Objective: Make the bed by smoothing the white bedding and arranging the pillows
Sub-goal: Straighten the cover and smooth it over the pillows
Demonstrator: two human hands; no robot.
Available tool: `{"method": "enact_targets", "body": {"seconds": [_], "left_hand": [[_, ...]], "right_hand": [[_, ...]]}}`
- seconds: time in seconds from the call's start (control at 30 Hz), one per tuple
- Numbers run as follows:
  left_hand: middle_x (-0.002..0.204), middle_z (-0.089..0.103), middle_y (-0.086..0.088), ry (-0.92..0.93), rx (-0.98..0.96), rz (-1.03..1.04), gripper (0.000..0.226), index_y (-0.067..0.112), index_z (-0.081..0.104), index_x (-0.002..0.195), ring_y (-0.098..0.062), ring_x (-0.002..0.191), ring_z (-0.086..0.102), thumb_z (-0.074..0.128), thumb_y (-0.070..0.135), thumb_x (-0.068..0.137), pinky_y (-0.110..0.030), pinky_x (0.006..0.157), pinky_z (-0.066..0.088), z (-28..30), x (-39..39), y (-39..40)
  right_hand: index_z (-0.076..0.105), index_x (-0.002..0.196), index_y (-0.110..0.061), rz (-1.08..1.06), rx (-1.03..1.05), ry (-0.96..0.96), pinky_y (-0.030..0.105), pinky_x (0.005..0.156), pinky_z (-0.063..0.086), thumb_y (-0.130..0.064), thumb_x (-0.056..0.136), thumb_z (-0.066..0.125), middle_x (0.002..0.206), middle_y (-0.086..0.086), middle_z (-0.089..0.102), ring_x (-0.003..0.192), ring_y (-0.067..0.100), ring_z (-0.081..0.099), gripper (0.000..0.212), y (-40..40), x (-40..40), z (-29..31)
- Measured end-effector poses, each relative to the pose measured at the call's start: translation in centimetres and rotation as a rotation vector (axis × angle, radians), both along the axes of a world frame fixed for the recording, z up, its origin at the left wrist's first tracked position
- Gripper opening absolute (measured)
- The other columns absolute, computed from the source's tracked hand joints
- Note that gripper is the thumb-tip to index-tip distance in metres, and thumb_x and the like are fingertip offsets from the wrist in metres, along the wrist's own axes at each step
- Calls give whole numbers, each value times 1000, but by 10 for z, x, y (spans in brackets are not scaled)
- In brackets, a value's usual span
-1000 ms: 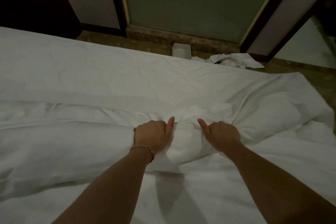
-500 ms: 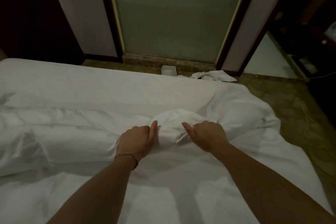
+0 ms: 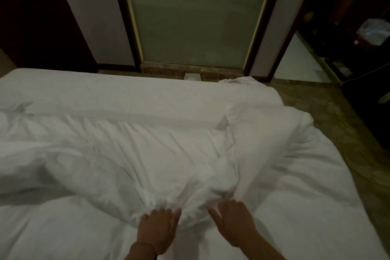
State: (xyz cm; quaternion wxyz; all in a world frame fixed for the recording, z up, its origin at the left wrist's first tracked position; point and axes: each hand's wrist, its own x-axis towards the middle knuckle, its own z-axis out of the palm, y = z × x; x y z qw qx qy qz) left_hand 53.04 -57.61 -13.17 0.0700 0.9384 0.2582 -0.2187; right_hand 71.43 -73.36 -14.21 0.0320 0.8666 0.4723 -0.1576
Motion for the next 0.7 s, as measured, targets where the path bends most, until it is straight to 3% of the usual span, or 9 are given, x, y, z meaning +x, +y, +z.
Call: {"method": "enact_targets", "body": {"seconds": [0.03,0.07,0.1,0.17,0.23,0.3,0.47,0.57,0.7], "left_hand": [[115,61,-8,-14,-38,-11,83,31,50,139,-38,100,62,-4,44,78,-54,81,46,-4,1,-7],[126,55,-6,-48,-13,2,94,31,41,144,-36,114,54,-16,49,71,-50,92,41,-6,6,-7],[127,55,-3,-57,-19,74,99,30,45,138,-31,118,52,-21,54,68,-45,94,39,-5,10,-6],[110,62,0,-163,-14,220,91,28,61,113,-26,107,57,-15,62,76,-42,88,43,4,25,-7],[86,64,-2,-251,12,307,73,22,66,89,-29,85,63,5,61,90,-41,72,47,11,48,0],[78,62,-3,-343,35,346,65,19,66,81,-31,77,62,16,59,95,-40,66,47,12,76,8],[112,61,-1,-415,0,391,84,21,60,114,-27,107,55,-5,65,86,-41,86,45,31,170,13],[120,57,-1,-396,-54,416,71,20,56,122,-26,112,52,6,61,94,-42,90,43,25,232,6],[122,55,-1,-400,-157,477,58,20,54,122,-27,113,50,16,57,100,-44,91,43,12,312,-1]], "right_hand": [[69,103,-20,-28,-10,20,41,87,48,-67,93,-4,106,6,69,109,25,61,88,-5,-5,-8],[66,111,-17,-20,-24,39,43,96,45,-69,89,-9,118,7,66,121,26,55,94,-7,-7,-11],[65,115,-17,-5,-18,54,44,99,42,-71,86,-11,122,7,64,126,26,51,98,-9,-7,-8],[66,111,-19,20,34,14,43,96,43,-70,87,-11,115,4,65,117,25,55,95,-10,3,-2],[69,95,-20,6,87,-31,42,82,49,-67,95,-2,96,2,68,97,24,63,85,-5,26,11],[68,90,-21,13,107,-53,41,77,51,-63,99,2,91,1,68,93,25,65,79,1,58,21],[68,116,-15,-9,83,-99,47,98,47,-66,95,-8,130,10,63,129,29,54,94,24,159,46],[51,139,-14,52,57,-117,46,112,31,-69,82,-25,152,10,43,145,27,32,109,27,221,56],[28,153,-17,80,46,-152,43,119,16,-60,97,6,163,6,21,151,22,11,74,40,304,50]]}}
